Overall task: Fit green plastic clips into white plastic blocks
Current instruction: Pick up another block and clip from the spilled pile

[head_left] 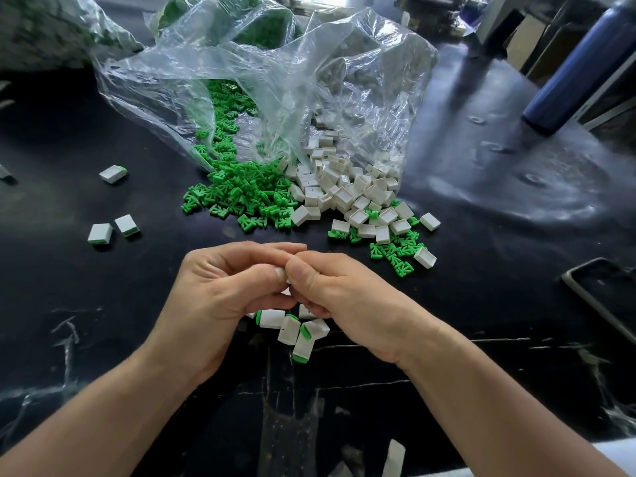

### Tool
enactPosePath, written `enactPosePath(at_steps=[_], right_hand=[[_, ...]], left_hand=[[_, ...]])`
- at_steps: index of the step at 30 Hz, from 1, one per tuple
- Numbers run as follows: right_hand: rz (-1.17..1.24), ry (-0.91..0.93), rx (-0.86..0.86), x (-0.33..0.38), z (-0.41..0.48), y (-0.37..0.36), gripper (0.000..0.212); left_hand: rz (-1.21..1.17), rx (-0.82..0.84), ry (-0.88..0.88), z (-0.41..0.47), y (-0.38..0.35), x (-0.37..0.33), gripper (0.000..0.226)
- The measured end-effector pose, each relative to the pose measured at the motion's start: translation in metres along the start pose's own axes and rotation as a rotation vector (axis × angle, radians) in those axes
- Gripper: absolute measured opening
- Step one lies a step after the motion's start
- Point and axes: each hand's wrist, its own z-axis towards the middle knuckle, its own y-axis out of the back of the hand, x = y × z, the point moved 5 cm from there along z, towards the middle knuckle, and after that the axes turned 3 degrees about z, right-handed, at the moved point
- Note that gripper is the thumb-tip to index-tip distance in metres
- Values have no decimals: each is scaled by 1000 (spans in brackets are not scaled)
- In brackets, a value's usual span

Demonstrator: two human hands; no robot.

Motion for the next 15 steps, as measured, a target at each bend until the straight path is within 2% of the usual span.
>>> enactPosePath(at_steps=[5,10,15], right_hand=[[5,25,-24,3,0,-1,37],[-20,32,-28,3,0,-2,36],[-9,38,-36,3,0,-1,34]], left_hand=[[-14,-22,35,1,-1,3,14],[-36,-24,25,1,-1,3,19],[-40,-20,28,0,-1,4,15]])
